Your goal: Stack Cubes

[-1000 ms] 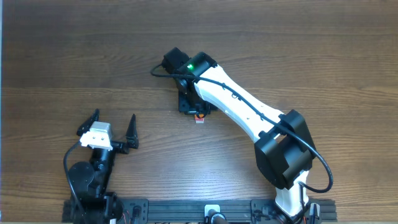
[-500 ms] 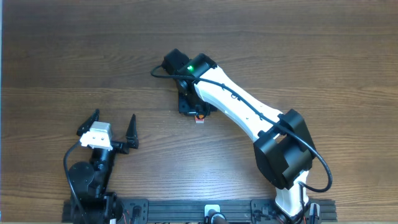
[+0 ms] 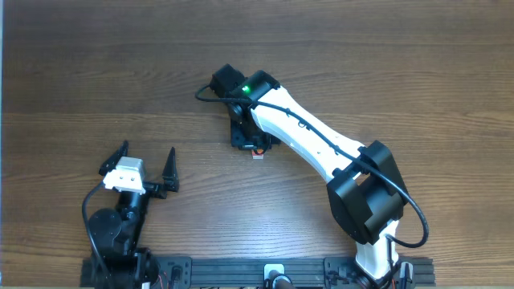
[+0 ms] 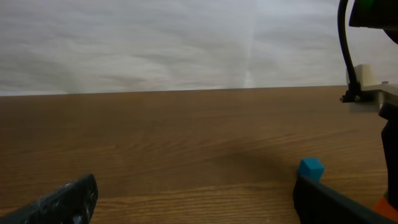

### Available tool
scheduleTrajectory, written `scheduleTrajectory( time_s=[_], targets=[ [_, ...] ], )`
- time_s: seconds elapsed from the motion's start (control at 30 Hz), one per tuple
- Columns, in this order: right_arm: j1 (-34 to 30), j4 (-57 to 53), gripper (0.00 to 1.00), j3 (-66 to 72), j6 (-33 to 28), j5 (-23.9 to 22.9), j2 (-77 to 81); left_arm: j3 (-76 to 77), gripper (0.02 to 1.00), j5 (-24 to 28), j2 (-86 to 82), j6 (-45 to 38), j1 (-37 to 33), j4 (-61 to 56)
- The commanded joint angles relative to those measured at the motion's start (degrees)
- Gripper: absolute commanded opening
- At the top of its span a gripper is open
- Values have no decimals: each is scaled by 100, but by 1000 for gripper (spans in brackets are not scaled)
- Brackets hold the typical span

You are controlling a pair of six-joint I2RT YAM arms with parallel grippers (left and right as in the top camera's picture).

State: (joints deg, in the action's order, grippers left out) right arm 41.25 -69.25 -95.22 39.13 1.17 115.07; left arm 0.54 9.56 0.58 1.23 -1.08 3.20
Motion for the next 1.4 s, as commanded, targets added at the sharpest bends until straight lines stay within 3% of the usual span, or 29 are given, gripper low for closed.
scheduleTrajectory(
  time_s=[0.03, 0.77, 1.4],
  targets=[
    [9, 48, 80, 31, -4, 7, -153, -20, 1000, -20, -42, -83, 24, 24],
    [-39, 96, 77, 131, -42, -42, -153, -20, 1000, -20, -42, -83, 24, 24],
    [-44, 94, 154, 131, -50, -63, -153, -20, 1000, -20, -42, -83, 24, 26]
  ],
)
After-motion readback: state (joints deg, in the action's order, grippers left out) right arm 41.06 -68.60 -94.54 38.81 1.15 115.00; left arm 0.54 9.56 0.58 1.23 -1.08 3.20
